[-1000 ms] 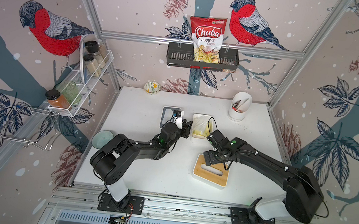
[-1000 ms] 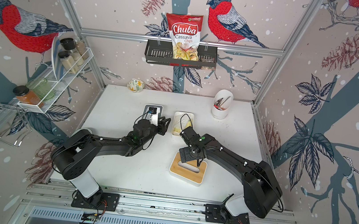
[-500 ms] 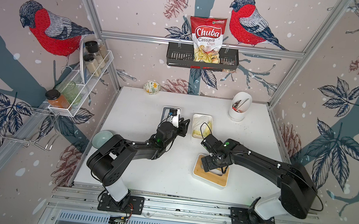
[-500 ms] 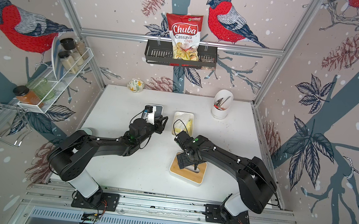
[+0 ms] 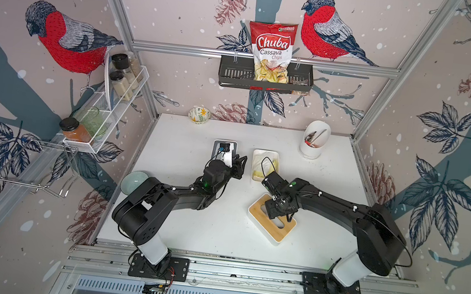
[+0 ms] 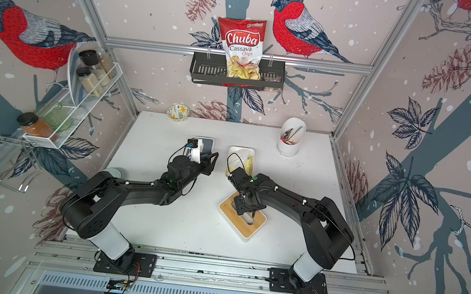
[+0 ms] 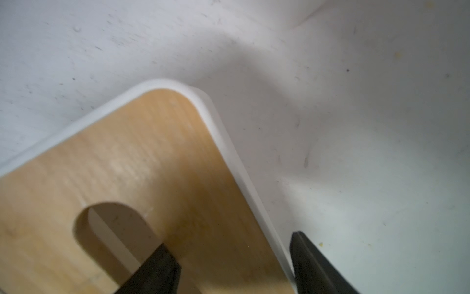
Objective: Put the tissue paper into the tissue box
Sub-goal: Pick up the box lid from the center of the board.
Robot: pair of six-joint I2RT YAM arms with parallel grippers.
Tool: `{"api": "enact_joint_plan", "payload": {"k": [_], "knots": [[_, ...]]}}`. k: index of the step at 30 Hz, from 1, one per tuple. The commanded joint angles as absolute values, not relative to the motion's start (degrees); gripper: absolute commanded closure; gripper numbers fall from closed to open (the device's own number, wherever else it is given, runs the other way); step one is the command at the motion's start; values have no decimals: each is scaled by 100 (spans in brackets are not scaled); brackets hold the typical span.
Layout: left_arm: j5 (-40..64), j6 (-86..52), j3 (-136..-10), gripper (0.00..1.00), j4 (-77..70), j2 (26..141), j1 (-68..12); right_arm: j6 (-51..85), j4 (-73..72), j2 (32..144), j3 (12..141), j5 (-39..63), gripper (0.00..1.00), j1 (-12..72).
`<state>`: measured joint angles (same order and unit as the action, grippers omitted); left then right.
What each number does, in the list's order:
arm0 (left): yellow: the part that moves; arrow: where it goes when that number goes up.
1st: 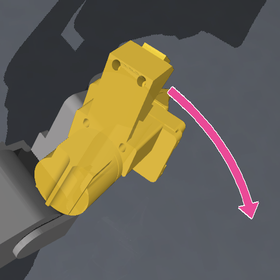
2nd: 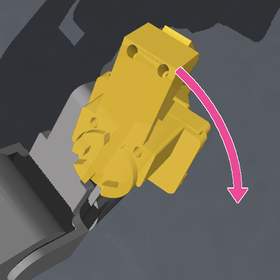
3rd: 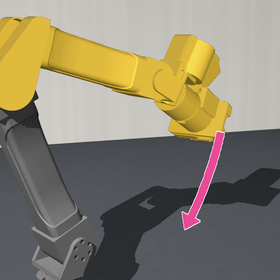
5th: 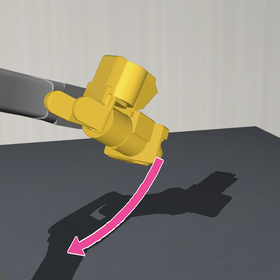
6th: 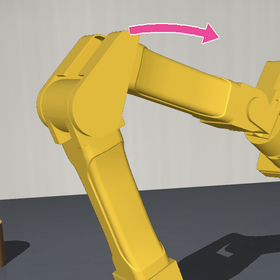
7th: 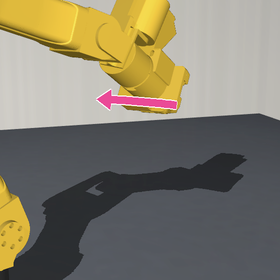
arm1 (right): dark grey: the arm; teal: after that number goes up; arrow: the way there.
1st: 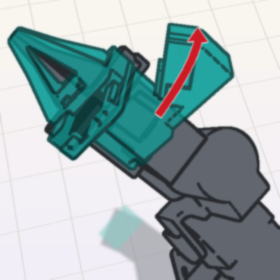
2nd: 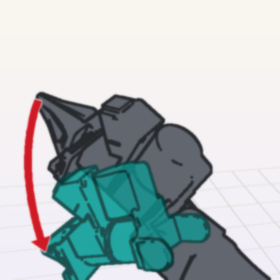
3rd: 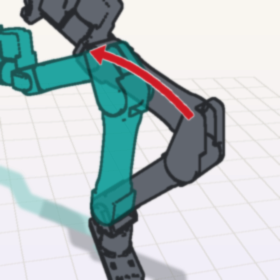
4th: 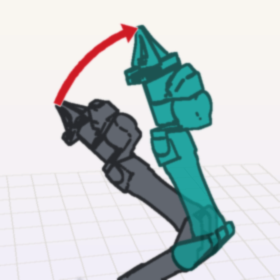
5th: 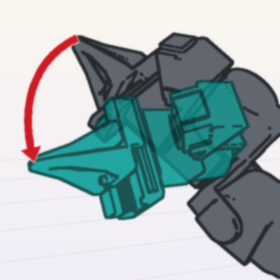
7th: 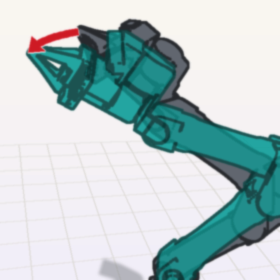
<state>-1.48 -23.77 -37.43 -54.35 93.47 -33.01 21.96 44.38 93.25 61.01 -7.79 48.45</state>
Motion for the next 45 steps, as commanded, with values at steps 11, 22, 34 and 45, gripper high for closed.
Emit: {"api": "enact_joint_plan", "payload": {"k": [11,22,34,45], "knots": [[-118,-2410,-3765,56,-5672,9386,-3248,2580,4150,9003,5838,-186,66,4853],[-176,-2411,-3742,56,-5660,9356,-3229,2526,4066,8673,5679,-174,21,4860],[-156,-2429,-3796,56,-5651,9454,-3225,2314,3832,9163,5614,-283,43,4957],[-255,-2464,-3806,56,-5625,9514,-3134,2224,4167,7993,6315,68,63,4884]]}}
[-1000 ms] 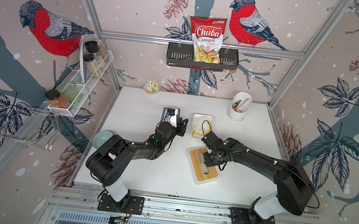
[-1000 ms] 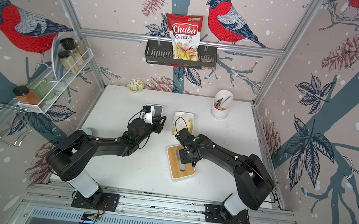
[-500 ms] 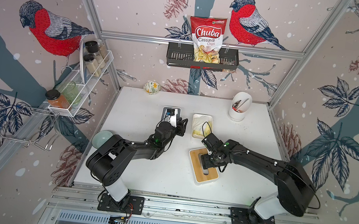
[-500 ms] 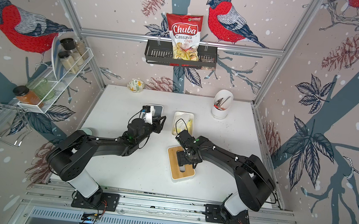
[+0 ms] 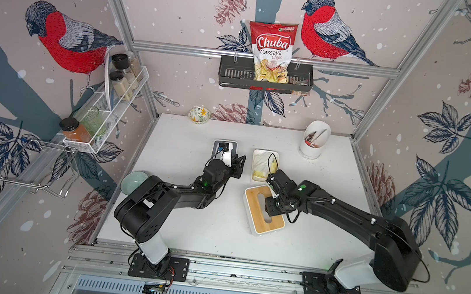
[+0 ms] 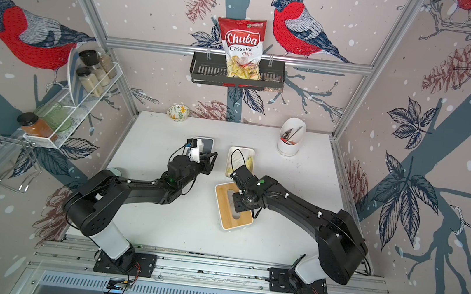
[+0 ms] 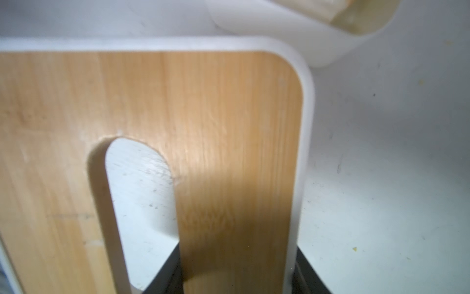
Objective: Put the tissue paper into the tissue box
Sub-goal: Pick up the box lid from the center of the board, then close the box lid on the tissue box.
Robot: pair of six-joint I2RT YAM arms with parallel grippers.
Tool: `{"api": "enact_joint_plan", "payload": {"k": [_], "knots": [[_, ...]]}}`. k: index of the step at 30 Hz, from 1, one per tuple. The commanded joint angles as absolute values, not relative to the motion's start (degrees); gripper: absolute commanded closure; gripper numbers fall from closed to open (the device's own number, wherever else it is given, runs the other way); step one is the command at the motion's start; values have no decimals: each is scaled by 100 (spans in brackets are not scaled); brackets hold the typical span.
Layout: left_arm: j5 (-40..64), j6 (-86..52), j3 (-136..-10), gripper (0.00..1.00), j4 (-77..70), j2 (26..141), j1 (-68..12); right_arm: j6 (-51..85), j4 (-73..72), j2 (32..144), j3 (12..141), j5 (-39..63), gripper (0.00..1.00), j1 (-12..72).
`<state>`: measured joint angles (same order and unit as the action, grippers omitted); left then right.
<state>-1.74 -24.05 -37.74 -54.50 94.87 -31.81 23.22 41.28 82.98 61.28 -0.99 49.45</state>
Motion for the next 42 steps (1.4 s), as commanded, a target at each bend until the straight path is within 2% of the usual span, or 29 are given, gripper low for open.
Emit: {"api": "enact_joint_plan", "payload": {"k": [1,9,15,25,42], "knots": [[-260,-2483,-3795,56,-5634,9510,-3112,2215,4141,7834,6405,79,63,4781],[-295,-2532,-3735,56,-5678,9512,-3049,2300,3040,7217,6678,89,61,3341],[-308,-2532,-3805,56,-5652,9620,-3039,2382,2022,7695,6853,414,62,2812],[-246,-2554,-3977,57,-5616,9801,-2984,2317,1766,9215,7351,489,65,2825],[-202,-2561,-4024,57,-5594,9843,-2969,2285,1497,9939,7382,41,69,3025]]}}
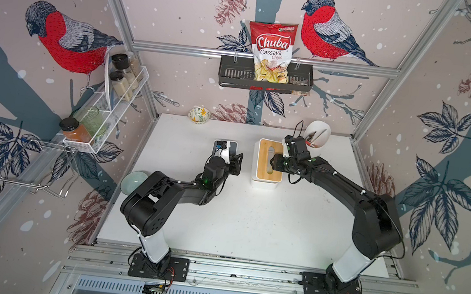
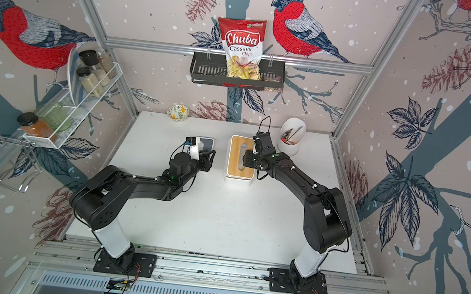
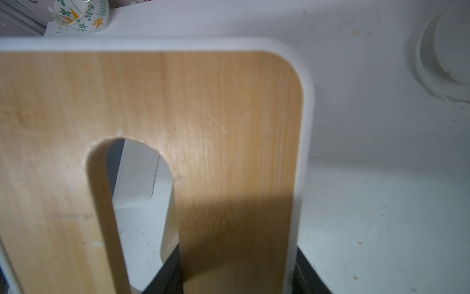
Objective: Put the tissue paper into the tissue box
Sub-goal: Close the box lid on the tissue box.
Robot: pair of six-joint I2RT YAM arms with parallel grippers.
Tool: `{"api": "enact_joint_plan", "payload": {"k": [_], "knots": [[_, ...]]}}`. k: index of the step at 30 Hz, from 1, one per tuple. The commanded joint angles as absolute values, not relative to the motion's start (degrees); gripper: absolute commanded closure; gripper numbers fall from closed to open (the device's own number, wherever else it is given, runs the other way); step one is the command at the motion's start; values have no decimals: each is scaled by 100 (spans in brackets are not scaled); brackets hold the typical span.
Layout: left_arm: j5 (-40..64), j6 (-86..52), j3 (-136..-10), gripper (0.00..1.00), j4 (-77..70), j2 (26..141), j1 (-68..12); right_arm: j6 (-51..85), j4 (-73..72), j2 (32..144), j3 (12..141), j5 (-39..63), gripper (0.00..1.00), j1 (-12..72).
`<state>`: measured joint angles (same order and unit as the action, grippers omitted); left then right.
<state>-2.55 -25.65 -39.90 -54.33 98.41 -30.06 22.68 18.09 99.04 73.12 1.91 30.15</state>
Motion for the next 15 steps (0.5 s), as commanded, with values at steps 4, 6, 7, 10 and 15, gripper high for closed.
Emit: {"api": "enact_joint_plan", "payload": {"k": [4,6,7,10,15], "knots": [[-211,-2562,-4016,57,-5590,9834,-2968,2253,1640,9999,7359,-114,69,3023],[-222,-2561,-4009,57,-5588,9828,-2965,2235,1702,10009,7300,-180,69,3000],[-217,-2564,-4007,57,-5590,9829,-2968,2231,1766,10029,7304,-185,69,2993],[-211,-2564,-4017,57,-5590,9841,-2963,2183,1986,10121,7347,-250,69,2996],[-224,-2556,-4007,57,-5582,9830,-2968,1989,2459,10222,7519,-297,69,3032]]}}
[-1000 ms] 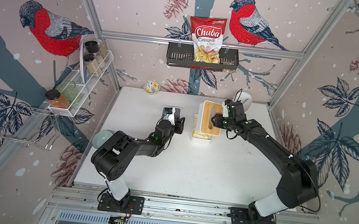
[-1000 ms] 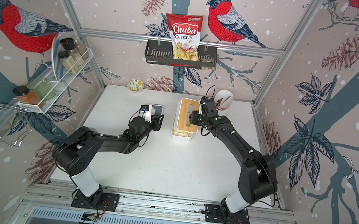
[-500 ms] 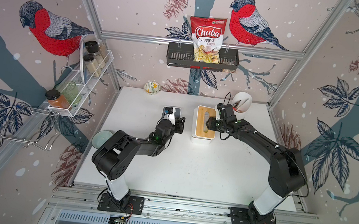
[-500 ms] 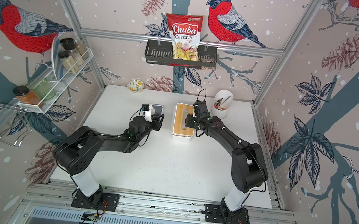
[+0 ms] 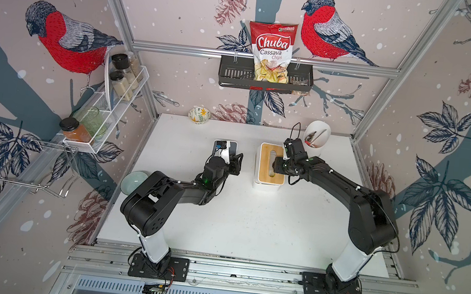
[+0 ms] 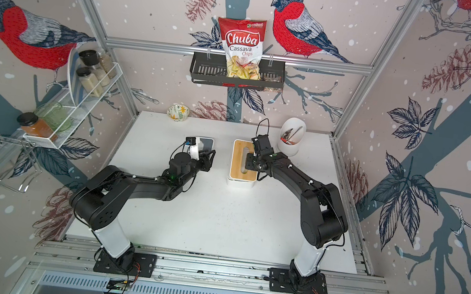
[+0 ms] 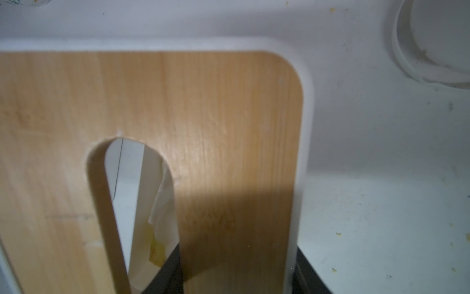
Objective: Put the tissue paper into the tissue box
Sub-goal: Close the box lid on the tissue box.
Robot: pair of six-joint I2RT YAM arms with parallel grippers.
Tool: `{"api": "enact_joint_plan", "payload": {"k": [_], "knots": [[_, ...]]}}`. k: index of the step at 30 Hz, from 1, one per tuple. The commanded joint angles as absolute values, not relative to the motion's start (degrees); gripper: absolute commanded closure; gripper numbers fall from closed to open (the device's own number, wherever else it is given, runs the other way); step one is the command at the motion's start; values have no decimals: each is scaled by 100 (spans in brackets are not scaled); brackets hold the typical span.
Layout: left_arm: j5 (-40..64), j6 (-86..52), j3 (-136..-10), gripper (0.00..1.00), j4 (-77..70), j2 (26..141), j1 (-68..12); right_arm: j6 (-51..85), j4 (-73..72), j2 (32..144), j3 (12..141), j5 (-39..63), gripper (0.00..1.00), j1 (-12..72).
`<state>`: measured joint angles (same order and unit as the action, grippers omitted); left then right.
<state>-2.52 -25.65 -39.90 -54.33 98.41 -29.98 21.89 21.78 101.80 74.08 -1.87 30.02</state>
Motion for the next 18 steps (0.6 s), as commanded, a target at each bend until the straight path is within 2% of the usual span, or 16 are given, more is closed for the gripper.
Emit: {"api": "enact_joint_plan", "payload": {"k": [1,8,18], "knots": [[-222,-2557,-4007,57,-5581,9831,-2970,1936,2645,10262,7590,-265,69,3026],[-202,-2555,-4025,57,-5581,9853,-2966,1703,3466,10376,7921,-279,69,3086],[-202,-2554,-4031,57,-5581,9849,-2965,1385,4834,11093,9132,-643,69,3145]]}}
